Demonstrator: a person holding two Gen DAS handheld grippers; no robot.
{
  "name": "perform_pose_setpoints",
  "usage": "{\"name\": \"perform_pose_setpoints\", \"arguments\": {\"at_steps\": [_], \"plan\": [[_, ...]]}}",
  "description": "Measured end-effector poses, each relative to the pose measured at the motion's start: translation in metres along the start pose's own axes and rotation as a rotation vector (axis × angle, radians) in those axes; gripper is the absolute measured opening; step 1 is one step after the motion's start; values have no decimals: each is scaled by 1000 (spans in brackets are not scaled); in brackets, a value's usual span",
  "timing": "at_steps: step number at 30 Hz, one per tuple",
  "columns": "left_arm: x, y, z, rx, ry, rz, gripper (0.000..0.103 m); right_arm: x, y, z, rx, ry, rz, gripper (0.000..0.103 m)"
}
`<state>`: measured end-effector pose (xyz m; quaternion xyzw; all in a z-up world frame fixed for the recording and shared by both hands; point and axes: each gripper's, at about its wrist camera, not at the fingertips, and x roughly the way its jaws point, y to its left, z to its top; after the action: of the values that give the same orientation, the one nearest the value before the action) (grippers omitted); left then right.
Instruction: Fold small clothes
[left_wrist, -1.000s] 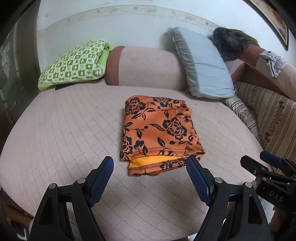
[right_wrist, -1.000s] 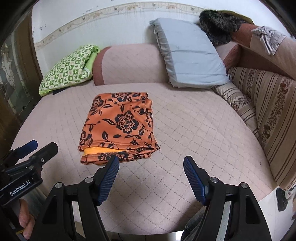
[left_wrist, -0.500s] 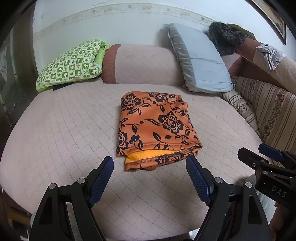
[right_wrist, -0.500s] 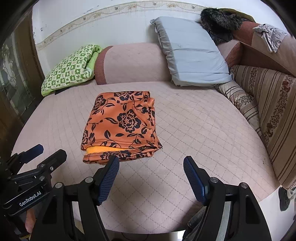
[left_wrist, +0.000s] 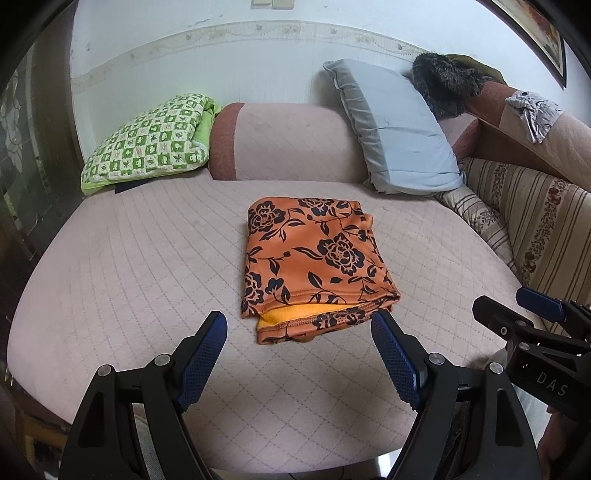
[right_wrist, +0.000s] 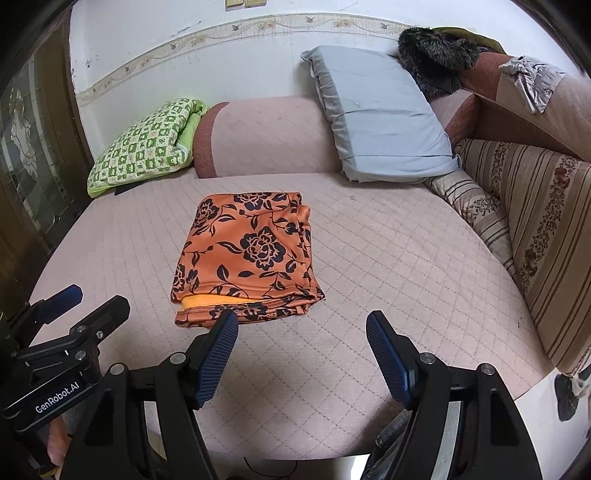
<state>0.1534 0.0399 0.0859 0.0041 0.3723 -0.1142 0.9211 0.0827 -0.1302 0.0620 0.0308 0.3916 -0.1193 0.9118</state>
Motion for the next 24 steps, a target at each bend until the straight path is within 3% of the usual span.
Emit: {"name": "perform_pose_setpoints", "arguments": {"at_steps": [24], "plan": [[0,-5,3,54,-4,0,81,-3,-7,-1,14,-9,-14,74]]}}
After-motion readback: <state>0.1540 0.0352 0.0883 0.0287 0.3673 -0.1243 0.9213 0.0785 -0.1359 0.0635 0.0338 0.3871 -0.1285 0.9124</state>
